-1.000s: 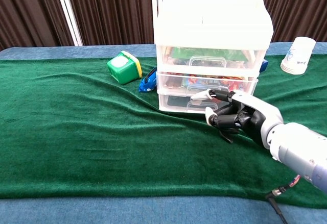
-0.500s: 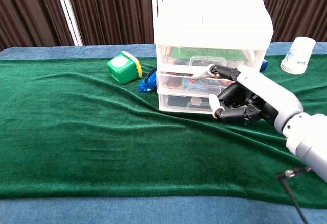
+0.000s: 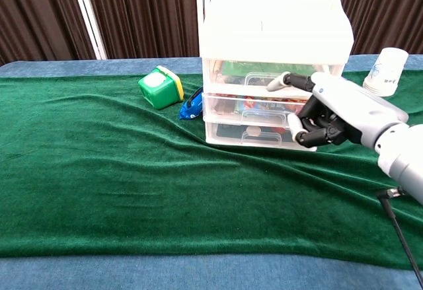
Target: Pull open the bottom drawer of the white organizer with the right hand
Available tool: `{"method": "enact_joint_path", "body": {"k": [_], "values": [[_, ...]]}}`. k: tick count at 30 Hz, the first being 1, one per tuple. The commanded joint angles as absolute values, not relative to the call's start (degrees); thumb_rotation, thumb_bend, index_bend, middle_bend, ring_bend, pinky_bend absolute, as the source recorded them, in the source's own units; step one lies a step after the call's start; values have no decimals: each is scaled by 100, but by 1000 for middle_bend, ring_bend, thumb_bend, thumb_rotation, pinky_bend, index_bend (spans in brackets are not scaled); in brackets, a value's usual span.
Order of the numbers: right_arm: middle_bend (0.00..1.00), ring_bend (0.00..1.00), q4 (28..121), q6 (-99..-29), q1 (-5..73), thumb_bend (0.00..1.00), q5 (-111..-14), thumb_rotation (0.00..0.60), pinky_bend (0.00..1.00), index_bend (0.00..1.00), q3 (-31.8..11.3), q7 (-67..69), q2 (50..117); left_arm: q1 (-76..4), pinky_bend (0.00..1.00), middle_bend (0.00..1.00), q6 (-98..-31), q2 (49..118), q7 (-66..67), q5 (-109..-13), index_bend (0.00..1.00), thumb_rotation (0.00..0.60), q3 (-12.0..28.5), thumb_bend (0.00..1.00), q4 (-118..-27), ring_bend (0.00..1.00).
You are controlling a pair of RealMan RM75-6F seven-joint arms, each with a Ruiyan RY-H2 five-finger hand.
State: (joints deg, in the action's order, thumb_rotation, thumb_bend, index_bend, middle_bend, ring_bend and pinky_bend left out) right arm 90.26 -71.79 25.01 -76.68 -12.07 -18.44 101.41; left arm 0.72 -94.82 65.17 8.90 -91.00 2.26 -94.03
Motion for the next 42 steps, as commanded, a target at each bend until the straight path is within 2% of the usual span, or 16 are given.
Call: {"method": "enact_joint_path", "body": {"k": [1,14,42], "values": [[908,964,9102,-7210,2499,574,-7444,600,830,216,-1253,-2200,10129,71,0,0,-9462,6510,902,-9086,0,600,220,0,-9412,0],[907,964,9299,-7090,2590,574,-6914,600,830,224,-1343,-2516,10055,73,0,0,-9451,6501,920,-9063,0,600,225,0,-9439,0],[908,964,9458,-7445,2539,574,-7087,600,830,238,-1183,-2464,9965,69,0,0,-9436,6509,945,-9056,0,600,226,0,-9443,0]]}}
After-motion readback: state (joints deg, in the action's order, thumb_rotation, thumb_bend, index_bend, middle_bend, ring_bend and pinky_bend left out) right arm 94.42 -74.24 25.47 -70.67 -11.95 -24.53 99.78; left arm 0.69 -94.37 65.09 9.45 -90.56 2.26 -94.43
